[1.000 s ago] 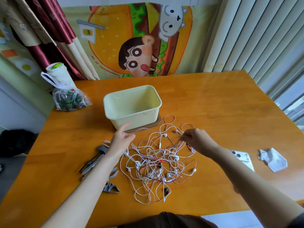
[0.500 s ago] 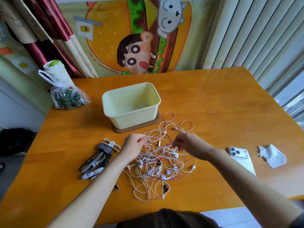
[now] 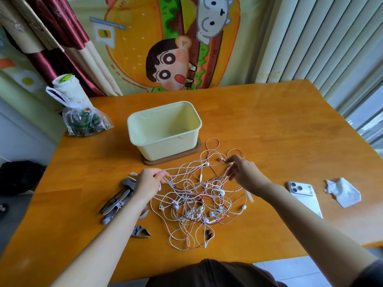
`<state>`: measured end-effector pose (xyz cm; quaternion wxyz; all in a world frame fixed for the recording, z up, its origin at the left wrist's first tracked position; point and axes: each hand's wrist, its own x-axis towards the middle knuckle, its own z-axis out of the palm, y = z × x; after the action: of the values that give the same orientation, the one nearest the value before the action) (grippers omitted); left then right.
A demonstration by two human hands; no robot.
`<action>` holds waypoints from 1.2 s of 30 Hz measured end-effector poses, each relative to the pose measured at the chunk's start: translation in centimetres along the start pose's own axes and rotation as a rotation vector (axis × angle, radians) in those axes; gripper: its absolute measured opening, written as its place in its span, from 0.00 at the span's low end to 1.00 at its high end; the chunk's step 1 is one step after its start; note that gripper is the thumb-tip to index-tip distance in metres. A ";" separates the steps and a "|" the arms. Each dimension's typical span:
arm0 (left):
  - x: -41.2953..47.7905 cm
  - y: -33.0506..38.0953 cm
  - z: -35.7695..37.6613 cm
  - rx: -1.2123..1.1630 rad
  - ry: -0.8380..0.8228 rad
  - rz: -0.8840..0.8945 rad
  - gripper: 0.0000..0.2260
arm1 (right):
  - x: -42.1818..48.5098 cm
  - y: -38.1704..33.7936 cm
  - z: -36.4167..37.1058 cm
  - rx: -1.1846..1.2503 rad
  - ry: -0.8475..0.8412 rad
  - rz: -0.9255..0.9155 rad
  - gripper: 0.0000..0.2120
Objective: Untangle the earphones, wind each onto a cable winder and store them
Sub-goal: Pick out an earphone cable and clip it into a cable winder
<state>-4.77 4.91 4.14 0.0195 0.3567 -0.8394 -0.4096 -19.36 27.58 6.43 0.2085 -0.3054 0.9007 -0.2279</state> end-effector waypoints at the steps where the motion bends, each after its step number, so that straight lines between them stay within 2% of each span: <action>1: 0.1 -0.2 -0.2 -0.005 0.016 -0.029 0.12 | 0.0 0.0 -0.2 0.041 -0.004 -0.002 0.14; 6: 0.2 -0.9 -0.5 -0.041 0.022 -0.094 0.11 | 0.0 0.8 0.1 -0.046 0.015 0.039 0.12; 9: -0.5 0.4 -0.1 -0.060 -0.034 -0.015 0.10 | -0.1 0.8 0.6 -0.157 -0.036 0.058 0.18; 11: -1.1 1.9 0.3 -0.009 -0.073 0.071 0.09 | -0.5 -0.5 0.9 -0.095 -0.060 -0.024 0.24; 14: -1.9 4.2 1.0 0.038 -0.133 0.166 0.09 | -1.2 -3.4 1.6 0.103 -0.075 -0.193 0.26; 16: -2.4 5.3 1.3 0.016 -0.151 0.197 0.10 | -1.5 -4.9 2.2 0.208 -0.123 -0.225 0.23; 19: -2.5 5.9 1.1 -0.002 -0.179 0.212 0.09 | -1.5 -5.8 2.3 0.319 -0.122 -0.214 0.11; 22: -2.4 5.4 0.4 -0.064 -0.202 0.205 0.11 | -1.1 -5.1 1.2 0.296 -0.007 -0.186 0.04; 27: -1.5 4.1 -0.1 -0.171 -0.117 0.108 0.12 | 0.2 -2.7 -2.9 0.355 0.384 0.051 0.10; 32: -0.7 4.4 0.2 -0.193 -0.122 0.081 0.08 | 1.2 -2.1 -7.7 0.181 0.680 -0.039 0.10; 36: -0.6 5.8 0.7 -0.194 -0.183 0.118 0.07 | 1.5 -1.7 -9.0 -0.014 0.755 -0.070 0.10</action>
<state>-7.92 8.11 7.94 0.0012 0.2641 -0.8138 -0.5177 -24.33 27.96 14.26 -0.1480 -0.2319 0.9048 -0.3250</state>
